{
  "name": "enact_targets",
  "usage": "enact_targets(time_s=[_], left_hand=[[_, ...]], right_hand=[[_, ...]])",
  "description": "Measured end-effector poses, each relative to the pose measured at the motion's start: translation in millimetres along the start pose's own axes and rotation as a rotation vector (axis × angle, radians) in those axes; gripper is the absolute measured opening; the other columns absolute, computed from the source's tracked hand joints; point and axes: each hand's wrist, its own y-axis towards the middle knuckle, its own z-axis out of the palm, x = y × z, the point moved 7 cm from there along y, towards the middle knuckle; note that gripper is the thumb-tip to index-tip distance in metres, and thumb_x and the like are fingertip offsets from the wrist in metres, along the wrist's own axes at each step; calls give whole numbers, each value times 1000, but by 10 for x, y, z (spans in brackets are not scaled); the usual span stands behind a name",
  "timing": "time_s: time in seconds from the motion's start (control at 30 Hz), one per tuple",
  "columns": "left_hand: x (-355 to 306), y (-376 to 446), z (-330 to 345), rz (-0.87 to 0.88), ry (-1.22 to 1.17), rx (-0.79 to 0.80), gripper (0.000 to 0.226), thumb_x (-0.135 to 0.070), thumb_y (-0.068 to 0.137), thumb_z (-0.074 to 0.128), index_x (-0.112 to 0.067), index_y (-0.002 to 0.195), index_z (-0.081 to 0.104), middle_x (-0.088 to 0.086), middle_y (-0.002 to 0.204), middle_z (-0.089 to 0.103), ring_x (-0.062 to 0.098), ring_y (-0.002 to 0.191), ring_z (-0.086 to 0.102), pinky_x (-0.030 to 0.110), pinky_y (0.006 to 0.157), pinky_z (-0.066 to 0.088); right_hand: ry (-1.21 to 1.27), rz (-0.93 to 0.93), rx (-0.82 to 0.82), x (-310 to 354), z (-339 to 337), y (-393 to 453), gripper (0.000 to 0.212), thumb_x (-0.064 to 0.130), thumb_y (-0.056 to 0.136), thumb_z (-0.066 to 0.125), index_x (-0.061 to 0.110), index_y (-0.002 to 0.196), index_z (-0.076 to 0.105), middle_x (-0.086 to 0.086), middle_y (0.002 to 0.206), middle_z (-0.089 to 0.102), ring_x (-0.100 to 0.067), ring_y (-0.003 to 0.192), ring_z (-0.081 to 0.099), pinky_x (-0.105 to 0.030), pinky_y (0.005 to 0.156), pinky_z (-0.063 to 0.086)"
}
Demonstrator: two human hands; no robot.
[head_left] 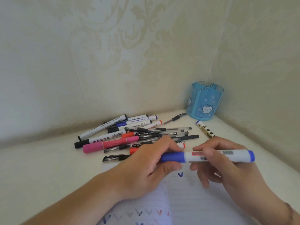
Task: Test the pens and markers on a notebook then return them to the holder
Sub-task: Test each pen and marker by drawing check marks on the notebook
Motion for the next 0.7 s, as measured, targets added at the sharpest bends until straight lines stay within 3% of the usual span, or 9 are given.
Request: enact_targets(time_s=[0.17,0.23,0.3,0.33,0.43,0.53,0.6,0.7], left_hand=[[-152,-26,69,43,-46,-27,10,-36,101,43,-26,98,45,-24,68,47,2,57,41,12,55,28],[-140,-52,98,36,-78,-9,14,-40,98,42,-26,99,45,-15,70,53,12,58,45,26,55,37],[-126,-73,143,24,-102,35,19,-42,98,40,-24,101,45,1,79,64,26,67,52,44,61,42],[-122,-80,160,21,-108,46,20,-41,98,41,-22,102,45,3,84,66,28,71,55,46,64,43],[-95,-42,154,20,-114,33,20,-41,98,44,-21,102,47,-5,84,66,21,72,57,40,63,45],[-71,17,127,36,-45,-8,18,-47,96,47,-30,102,45,-19,79,58,3,65,52,22,57,39],[-8,38,104,-6,67,-10,32,-57,88,54,-40,113,43,-18,86,59,5,72,54,22,61,40],[132,36,-6,-48,300,-35,58,-71,77,57,-48,126,37,-24,97,50,-5,92,48,11,76,36]], right_hand=[[163,-45,-157,-42,57,-66,59,65,54,79,10,60,59,-17,45,58,-23,29,46,-19,39,36],[185,-45,-202,-46,98,-89,54,64,50,81,13,56,62,-18,43,56,-23,29,45,-22,36,38],[182,-49,-232,-59,118,-106,42,50,51,83,14,52,62,-17,43,56,-22,30,47,-22,33,38],[179,-55,-243,-65,122,-112,34,42,54,79,13,51,61,-16,42,55,-22,30,48,-22,32,37],[59,-130,-229,-28,126,-95,27,38,62,67,14,53,57,-10,45,57,-21,35,49,-23,38,38],[-140,-179,-74,64,220,-43,34,48,69,76,22,67,55,-7,59,59,-24,50,49,-24,50,40],[-258,-226,-51,118,189,-42,37,60,79,64,26,69,52,-2,69,60,-19,60,55,-21,56,42],[-360,-286,-121,200,30,-57,43,68,85,46,29,71,54,10,83,66,-11,77,65,-23,68,50]])
